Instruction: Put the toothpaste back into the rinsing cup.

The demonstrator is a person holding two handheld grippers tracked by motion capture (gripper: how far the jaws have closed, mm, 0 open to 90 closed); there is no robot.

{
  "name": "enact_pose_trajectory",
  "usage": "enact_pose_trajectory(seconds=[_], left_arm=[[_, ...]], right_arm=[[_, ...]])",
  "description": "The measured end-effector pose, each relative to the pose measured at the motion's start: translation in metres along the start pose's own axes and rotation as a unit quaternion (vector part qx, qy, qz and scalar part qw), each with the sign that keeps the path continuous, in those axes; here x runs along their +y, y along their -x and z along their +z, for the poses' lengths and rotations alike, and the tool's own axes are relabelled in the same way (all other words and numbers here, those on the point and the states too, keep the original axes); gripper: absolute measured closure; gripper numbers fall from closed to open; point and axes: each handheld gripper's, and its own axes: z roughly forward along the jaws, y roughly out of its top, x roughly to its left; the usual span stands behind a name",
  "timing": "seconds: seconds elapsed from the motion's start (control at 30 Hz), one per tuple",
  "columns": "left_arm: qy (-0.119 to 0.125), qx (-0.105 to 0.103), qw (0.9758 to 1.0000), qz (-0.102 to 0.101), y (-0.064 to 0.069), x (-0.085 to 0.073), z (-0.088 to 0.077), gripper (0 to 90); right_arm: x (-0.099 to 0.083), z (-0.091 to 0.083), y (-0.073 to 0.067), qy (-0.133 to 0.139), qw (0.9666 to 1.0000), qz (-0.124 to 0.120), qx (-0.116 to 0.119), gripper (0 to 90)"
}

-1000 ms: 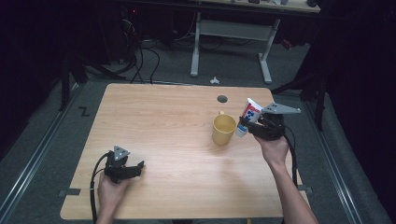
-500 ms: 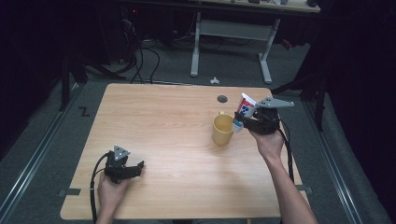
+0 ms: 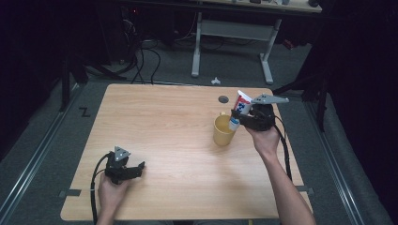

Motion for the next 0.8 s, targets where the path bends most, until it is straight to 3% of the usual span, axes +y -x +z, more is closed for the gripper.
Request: enact_pose_trajectory(seconds=[0.8], left_arm=[[0.000,0.000,1.0000,0.000,0.000,0.000,0.000,19.3]], right_arm=[[0.000,0.029,-0.001,-0.014,0.9999,0.003,-0.002,64.3]])
